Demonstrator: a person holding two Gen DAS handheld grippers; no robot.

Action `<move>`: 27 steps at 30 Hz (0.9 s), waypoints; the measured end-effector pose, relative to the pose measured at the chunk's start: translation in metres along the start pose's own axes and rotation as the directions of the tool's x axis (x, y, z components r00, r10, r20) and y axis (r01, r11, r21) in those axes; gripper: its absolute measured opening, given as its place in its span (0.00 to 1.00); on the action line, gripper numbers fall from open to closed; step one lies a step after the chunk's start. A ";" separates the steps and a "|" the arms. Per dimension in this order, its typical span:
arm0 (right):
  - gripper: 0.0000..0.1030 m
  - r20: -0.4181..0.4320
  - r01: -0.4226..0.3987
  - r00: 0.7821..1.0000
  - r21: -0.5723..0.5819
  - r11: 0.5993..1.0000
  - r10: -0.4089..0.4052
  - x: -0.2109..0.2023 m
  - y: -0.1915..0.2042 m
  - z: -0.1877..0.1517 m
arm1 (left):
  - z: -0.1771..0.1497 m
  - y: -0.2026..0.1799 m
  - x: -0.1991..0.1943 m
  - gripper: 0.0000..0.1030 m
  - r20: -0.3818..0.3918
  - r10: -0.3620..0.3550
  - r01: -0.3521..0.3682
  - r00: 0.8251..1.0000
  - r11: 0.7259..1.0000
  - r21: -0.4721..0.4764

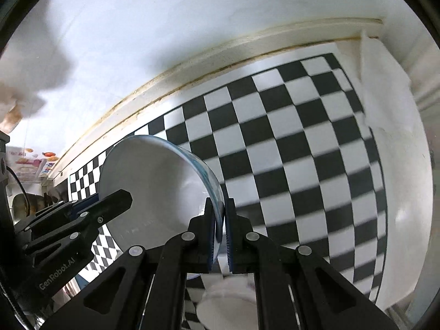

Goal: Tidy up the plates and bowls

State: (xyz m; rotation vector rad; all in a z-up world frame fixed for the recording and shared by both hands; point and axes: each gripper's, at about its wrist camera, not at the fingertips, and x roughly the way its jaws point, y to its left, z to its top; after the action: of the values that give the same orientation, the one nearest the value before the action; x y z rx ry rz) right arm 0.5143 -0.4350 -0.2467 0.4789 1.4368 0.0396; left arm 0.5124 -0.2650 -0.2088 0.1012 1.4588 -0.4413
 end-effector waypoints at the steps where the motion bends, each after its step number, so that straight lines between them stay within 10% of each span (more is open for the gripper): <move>1: 0.08 0.005 0.002 1.000 0.002 1.000 -0.002 -0.005 -0.001 -0.008 | -0.007 -0.003 -0.002 0.15 0.000 -0.005 0.005 1.000 1.000 0.010; 13: 0.08 -0.010 0.017 1.000 0.071 0.997 -0.016 -0.034 -0.045 -0.134 | -0.095 -0.040 0.001 0.15 -0.073 -0.035 0.041 0.997 0.995 0.092; 27: 0.08 -0.060 0.033 0.998 0.136 0.990 -0.025 -0.001 -0.078 -0.182 | -0.124 -0.052 0.040 0.15 -0.139 0.025 -0.006 0.990 0.991 0.136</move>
State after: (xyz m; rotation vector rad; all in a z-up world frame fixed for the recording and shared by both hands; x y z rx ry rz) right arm 0.3201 -0.4522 -0.2827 0.5734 1.5091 -0.0693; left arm 0.3796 -0.2810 -0.2522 0.2558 1.5641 -0.5289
